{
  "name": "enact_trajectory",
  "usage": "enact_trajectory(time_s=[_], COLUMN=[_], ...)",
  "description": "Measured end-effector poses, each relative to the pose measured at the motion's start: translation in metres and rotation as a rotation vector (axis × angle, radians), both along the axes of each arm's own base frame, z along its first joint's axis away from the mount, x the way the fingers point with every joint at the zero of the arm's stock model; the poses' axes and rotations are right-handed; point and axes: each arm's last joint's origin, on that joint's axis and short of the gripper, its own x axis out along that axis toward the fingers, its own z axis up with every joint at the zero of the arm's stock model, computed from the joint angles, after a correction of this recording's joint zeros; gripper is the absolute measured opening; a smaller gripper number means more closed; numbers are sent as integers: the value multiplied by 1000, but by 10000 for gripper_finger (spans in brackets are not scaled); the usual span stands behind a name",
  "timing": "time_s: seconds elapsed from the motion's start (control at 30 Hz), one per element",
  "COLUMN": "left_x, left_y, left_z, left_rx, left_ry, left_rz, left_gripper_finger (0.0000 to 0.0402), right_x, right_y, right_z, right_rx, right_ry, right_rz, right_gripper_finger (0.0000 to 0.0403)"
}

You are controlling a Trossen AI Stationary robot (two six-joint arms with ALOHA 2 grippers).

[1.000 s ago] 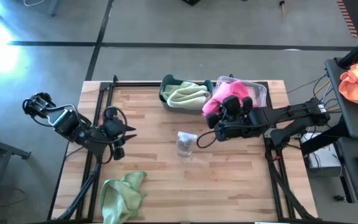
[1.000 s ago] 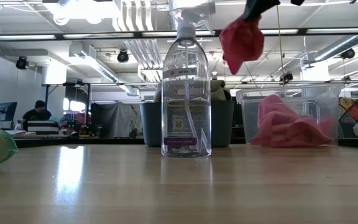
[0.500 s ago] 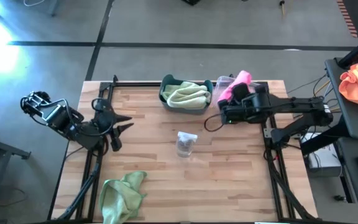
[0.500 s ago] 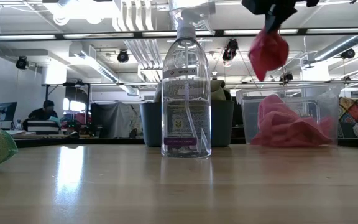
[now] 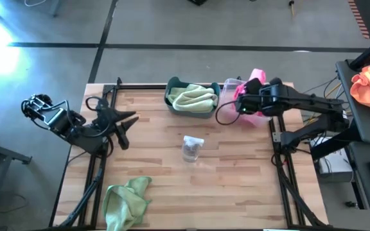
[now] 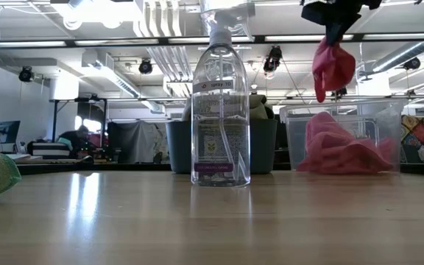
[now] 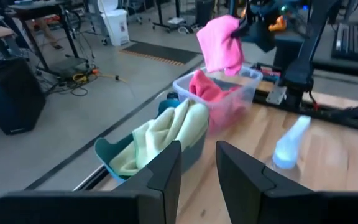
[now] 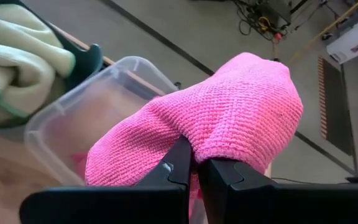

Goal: Sort microfiber towel by color & place in baskets
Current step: Put the pink microfiber cloth into the transparent bin

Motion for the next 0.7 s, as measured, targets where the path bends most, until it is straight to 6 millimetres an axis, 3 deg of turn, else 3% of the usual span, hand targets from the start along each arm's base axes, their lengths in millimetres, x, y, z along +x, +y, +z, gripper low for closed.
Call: enact_trajectory(time_s=[0.27, 0.7], left_x=[0, -1], left_y=[0, 1], left_z=[10, 17], left_rx=[-19, -13], left_ry=[-46, -54], left_rz=[2, -3], left_gripper_finger=[86, 86], right_x=[-5, -6], right_y=[-16, -23], right_z=[-4, -13], right_rx=[12, 65], right_ry=[64, 167], right_rz=[-32, 16], right_gripper_finger=[13, 13])
